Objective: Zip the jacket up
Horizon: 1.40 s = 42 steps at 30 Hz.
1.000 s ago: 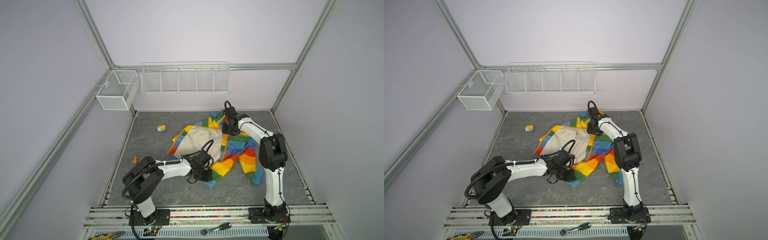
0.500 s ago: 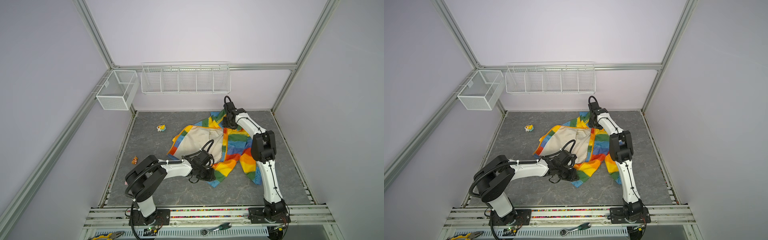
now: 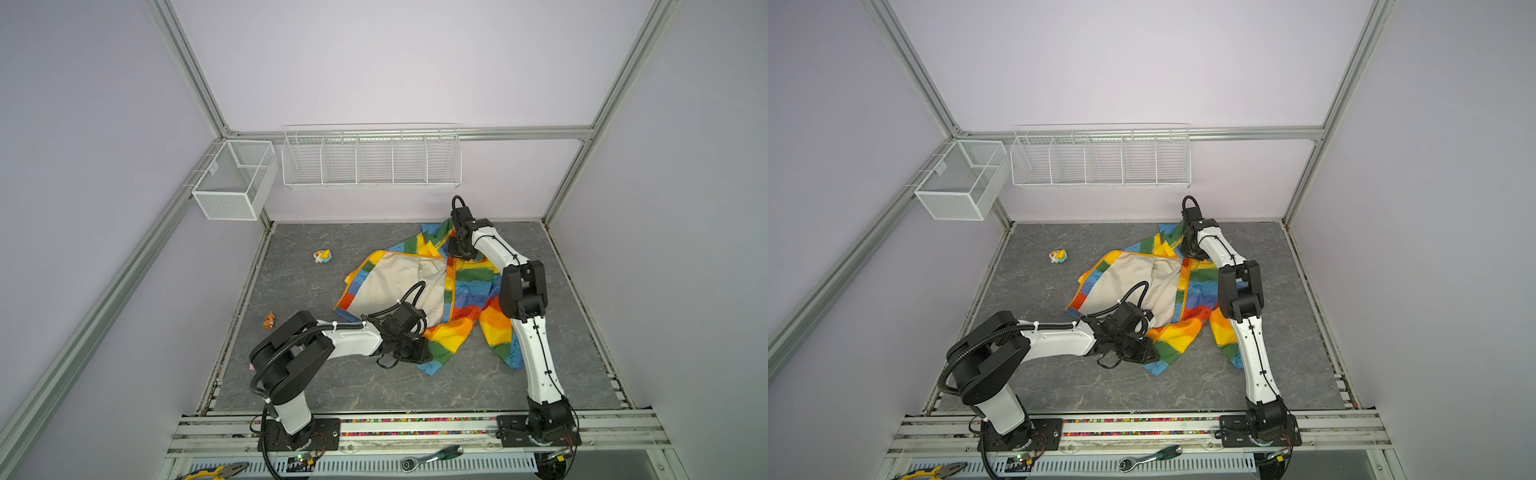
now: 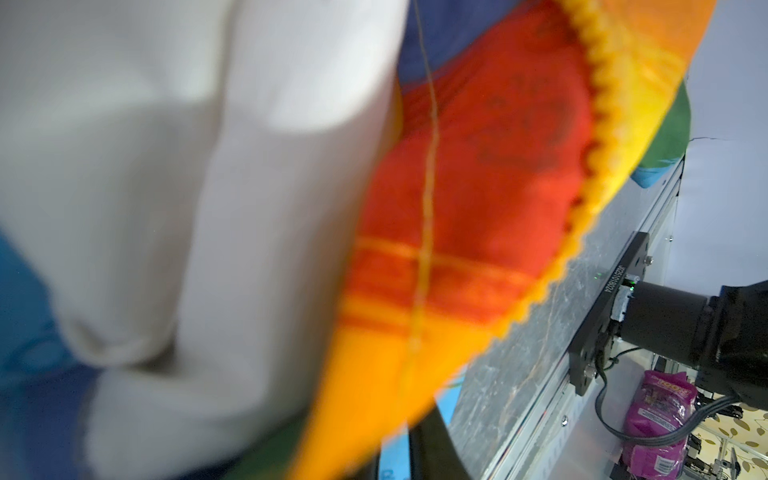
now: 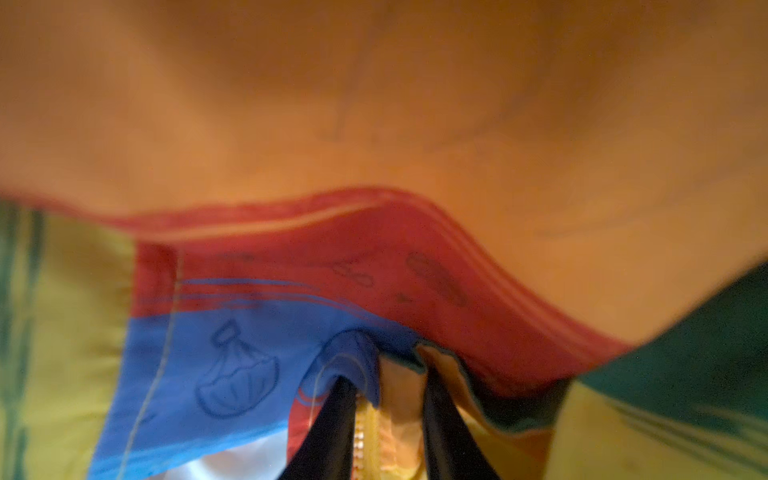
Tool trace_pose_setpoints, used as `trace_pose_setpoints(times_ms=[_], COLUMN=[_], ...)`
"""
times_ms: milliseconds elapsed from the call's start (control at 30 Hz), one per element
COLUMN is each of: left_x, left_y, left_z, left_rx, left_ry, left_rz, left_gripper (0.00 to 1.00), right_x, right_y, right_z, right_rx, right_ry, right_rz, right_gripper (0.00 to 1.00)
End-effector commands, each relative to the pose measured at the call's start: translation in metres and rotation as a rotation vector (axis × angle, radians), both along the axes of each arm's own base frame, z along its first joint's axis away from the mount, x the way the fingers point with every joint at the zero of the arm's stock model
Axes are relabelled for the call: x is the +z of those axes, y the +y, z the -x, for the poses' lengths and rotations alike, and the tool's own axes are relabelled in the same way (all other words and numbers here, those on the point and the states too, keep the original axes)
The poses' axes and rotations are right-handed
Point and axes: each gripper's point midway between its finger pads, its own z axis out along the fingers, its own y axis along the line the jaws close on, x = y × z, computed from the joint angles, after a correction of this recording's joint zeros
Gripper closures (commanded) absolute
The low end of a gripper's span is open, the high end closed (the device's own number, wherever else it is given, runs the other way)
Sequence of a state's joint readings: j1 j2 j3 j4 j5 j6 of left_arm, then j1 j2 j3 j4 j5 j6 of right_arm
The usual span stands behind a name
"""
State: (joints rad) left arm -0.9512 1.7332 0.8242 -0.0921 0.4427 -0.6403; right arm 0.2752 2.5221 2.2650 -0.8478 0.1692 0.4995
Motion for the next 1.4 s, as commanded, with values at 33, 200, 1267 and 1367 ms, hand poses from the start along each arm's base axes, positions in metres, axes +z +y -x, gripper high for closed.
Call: trace_pose_setpoints(times_ms=[33, 200, 1267, 1367], left_x=[-0.033, -0.037, -0.028, -0.019], left_y=[0.028, 0.032, 0.037, 0.035], left_z=[0.016, 0.019, 0.017, 0.013], left_rx=[0.023, 0.032, 0.069, 0.075], left_ry=[0.063, 0.074, 0.050, 0.034], left_rz=[-0.128, -0.132, -0.120, -0.110], left_gripper=[0.85, 0.85, 0.76, 0.71], right_x=[0.000, 0.024, 0.075, 0.075], right_y=[0.000, -0.004, -0.047, -0.046], right_z=[-0.006, -0.011, -0.045, -0.041], right_rx=[-0.016, -0.047, -0.209, -0.194], right_ry=[-0.010, -0.062, -0.148, -0.144], right_rz=[-0.055, -0.132, -0.413, -0.410], right_gripper=[0.83, 0.93, 0.89, 0.73])
